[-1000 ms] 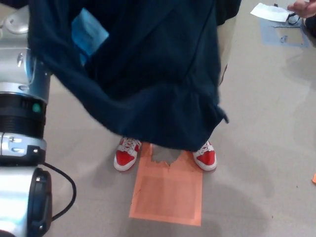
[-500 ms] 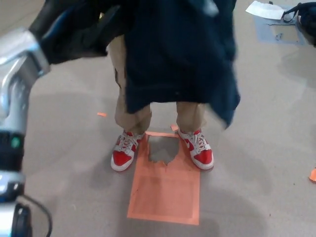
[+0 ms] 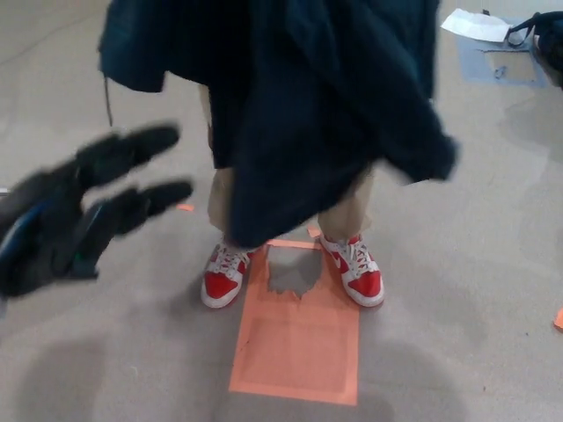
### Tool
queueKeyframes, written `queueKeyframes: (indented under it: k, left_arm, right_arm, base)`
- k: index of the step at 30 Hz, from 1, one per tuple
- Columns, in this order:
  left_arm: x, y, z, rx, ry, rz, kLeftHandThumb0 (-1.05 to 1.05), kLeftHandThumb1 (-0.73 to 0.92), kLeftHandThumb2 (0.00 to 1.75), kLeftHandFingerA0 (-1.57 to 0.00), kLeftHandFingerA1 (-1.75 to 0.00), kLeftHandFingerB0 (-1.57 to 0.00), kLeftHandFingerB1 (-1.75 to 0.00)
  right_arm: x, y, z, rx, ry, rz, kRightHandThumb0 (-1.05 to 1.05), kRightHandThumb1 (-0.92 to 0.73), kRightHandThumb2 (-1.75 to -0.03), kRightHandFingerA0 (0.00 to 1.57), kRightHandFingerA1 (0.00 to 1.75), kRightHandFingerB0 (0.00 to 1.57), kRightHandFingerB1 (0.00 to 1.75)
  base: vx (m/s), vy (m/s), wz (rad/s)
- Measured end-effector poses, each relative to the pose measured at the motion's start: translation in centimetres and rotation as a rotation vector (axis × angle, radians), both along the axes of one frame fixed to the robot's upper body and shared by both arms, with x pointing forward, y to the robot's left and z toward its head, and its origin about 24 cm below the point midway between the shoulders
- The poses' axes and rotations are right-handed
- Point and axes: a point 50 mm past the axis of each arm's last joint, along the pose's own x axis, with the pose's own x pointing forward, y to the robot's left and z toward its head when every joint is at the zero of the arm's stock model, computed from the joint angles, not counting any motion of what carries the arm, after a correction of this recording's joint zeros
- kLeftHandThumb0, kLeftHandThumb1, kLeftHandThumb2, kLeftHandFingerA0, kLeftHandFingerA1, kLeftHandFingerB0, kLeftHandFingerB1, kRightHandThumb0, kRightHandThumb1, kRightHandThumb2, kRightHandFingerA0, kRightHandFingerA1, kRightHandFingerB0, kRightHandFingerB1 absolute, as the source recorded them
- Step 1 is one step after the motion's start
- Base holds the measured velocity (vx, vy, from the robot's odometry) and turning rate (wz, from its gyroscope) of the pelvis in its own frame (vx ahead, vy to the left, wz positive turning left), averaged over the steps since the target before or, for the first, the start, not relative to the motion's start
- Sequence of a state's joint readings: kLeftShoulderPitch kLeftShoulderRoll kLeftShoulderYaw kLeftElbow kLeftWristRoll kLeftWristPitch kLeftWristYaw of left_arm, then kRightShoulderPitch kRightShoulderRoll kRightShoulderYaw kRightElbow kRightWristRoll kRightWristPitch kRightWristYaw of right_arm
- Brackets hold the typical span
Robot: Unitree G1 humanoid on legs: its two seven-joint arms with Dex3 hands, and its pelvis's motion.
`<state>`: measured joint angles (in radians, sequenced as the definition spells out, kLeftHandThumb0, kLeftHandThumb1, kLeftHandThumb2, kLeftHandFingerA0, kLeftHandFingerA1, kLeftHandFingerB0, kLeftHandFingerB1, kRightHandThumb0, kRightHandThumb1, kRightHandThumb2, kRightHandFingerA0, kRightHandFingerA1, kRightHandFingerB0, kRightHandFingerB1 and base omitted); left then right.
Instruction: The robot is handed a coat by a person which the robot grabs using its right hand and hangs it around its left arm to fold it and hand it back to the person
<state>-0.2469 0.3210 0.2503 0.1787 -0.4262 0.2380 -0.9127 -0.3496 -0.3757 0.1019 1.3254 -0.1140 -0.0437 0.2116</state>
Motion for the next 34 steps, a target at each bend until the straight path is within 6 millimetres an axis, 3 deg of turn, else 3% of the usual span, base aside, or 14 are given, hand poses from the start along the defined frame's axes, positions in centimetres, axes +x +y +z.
queueKeyframes:
  k: [15,22,24,27,28,29,30,34]
  left_arm:
    - [-2.7,3.5,-10.3,0.119,0.343,0.265,-0.68,0.69,1.01,-0.04,-0.38,-0.03,-0.35]
    - [-6.2,5.6,-15.4,0.225,0.584,0.405,-0.68,0.73,1.05,-0.03,-0.33,-0.03,-0.35]
    - [-7.4,6.3,-16.3,0.271,0.643,0.444,-0.79,0.75,1.04,-0.08,-0.32,-0.08,-0.33]
    - [-8.8,7.2,-17.4,0.336,0.718,0.498,-0.79,0.76,1.05,-0.07,-0.26,-0.07,-0.29]
    - [-9.1,7.4,-17.6,0.353,0.735,0.512,-0.72,0.89,0.68,-0.09,-0.24,-0.13,-0.27]
    - [-9.5,7.7,-17.9,0.377,0.755,0.53,-0.72,0.89,0.68,-0.09,-0.24,-0.13,-0.27]
    - [-9.6,7.8,-17.9,0.39,0.763,0.541,-0.72,0.71,1.05,-0.04,-0.34,-0.06,-0.41]
    - [-9.9,8.4,-18.0,0.436,0.777,0.578,-0.72,0.71,1.03,-0.01,-0.36,-0.09,-0.42]
  right_arm:
    - [0.3,0.5,-0.1,0.028,-0.035,-0.011,-0.79,-0.81,-1.1,0.06,0.25,0.06,0.26]
    - [-0.6,0.5,-0.6,0.034,-0.024,-0.014,-0.8,-0.81,-1.11,0.06,0.23,0.06,0.25]
    - [-1.1,0.4,-0.8,0.032,-0.015,-0.013,-0.82,-0.79,-1.09,0.08,0.26,0.09,0.29]
    - [-1.9,0.4,-1.2,0.03,-0.003,-0.013,-0.81,-0.8,-1.09,0.08,0.26,0.09,0.3]
    - [-2.0,0.3,-1.2,0.03,-0.001,-0.012,-0.79,-0.83,-1.11,0.06,0.2,0.06,0.24]
    - [-2.2,0.3,-1.3,0.03,0.0,-0.01,-0.79,-0.83,-1.11,0.06,0.2,0.06,0.24]
    - [-2.3,0.3,-1.4,0.03,0.001,-0.008,-0.79,-0.84,-1.11,0.06,0.19,0.06,0.24]
    - [-2.8,0.4,-1.6,0.029,0.005,0.007,-0.78,-0.84,-1.11,0.06,0.2,0.06,0.24]
  base:
    - [0.0,0.0,0.0]
    - [0.0,0.0,0.0]
    - [0.0,0.0,0.0]
    - [0.0,0.0,0.0]
    - [0.0,0.0,0.0]
    - [0.0,0.0,0.0]
    - [0.0,0.0,0.0]
    - [0.0,0.0,0.0]
